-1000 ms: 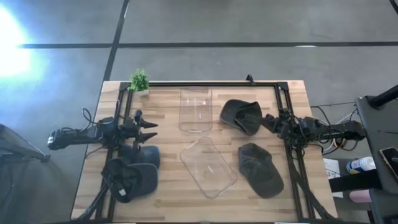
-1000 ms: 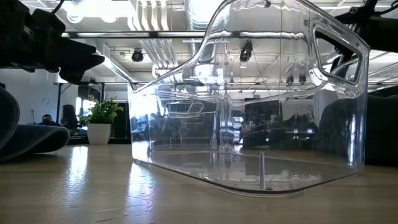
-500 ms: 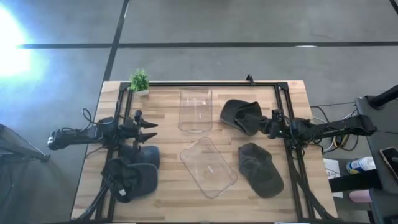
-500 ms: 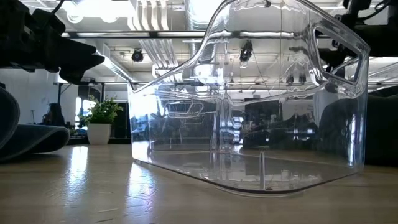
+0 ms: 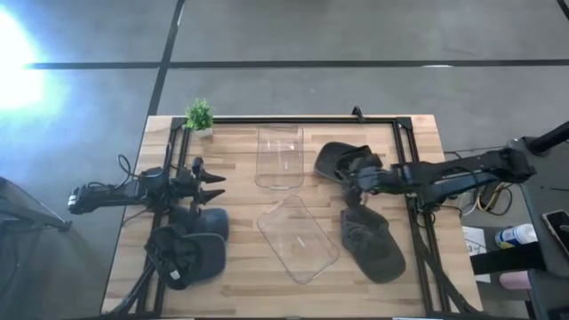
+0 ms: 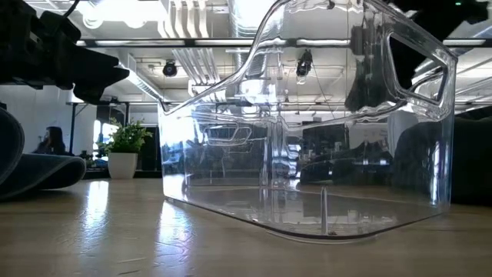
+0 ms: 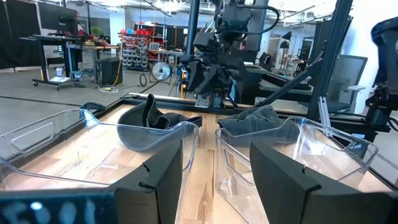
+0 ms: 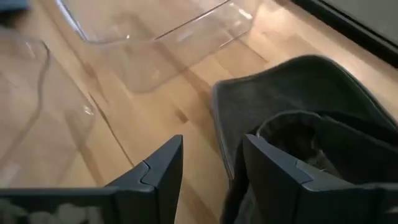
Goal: Pick & Place hat
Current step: Put the black cap into the bottom transparent bin
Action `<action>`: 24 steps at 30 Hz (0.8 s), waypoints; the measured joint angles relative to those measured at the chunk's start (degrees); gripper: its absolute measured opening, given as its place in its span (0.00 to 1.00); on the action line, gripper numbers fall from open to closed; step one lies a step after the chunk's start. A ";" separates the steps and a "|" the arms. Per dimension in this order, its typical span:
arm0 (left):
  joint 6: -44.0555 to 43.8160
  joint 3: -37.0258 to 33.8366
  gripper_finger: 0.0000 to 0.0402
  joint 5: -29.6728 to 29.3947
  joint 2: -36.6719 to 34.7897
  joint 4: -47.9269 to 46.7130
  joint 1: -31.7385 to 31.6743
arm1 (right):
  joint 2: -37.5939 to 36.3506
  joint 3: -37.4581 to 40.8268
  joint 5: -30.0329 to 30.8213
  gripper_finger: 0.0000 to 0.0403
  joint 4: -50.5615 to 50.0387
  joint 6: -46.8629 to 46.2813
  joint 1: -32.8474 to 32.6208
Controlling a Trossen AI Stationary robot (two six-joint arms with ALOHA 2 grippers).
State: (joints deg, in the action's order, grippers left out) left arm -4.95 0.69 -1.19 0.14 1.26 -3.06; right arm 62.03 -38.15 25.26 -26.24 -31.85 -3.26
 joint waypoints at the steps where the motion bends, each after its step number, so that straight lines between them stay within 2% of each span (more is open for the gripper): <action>1: 0.00 0.00 0.45 0.00 0.00 0.00 0.00 | 2.49 -1.25 -0.04 0.41 -0.13 1.87 -0.02; 7: 0.00 0.00 0.45 0.00 0.00 0.00 0.01 | 15.15 -6.88 -0.46 0.43 -0.37 15.15 0.28; 12: 0.00 0.00 0.45 0.00 0.00 0.00 -0.01 | 21.23 -10.32 -4.68 0.50 -0.79 16.01 1.14; 17: 0.00 0.00 0.45 0.02 0.00 0.00 0.01 | 25.32 -15.21 -4.29 0.54 -4.37 17.75 1.57; 24: 0.00 0.00 0.45 0.02 0.00 0.00 0.01 | 30.06 -20.43 -3.70 0.55 -11.86 16.91 1.66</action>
State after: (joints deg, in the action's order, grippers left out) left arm -4.95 0.69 -1.17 0.14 1.26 -3.05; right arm 92.10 -58.58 21.57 -38.11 -14.94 -1.61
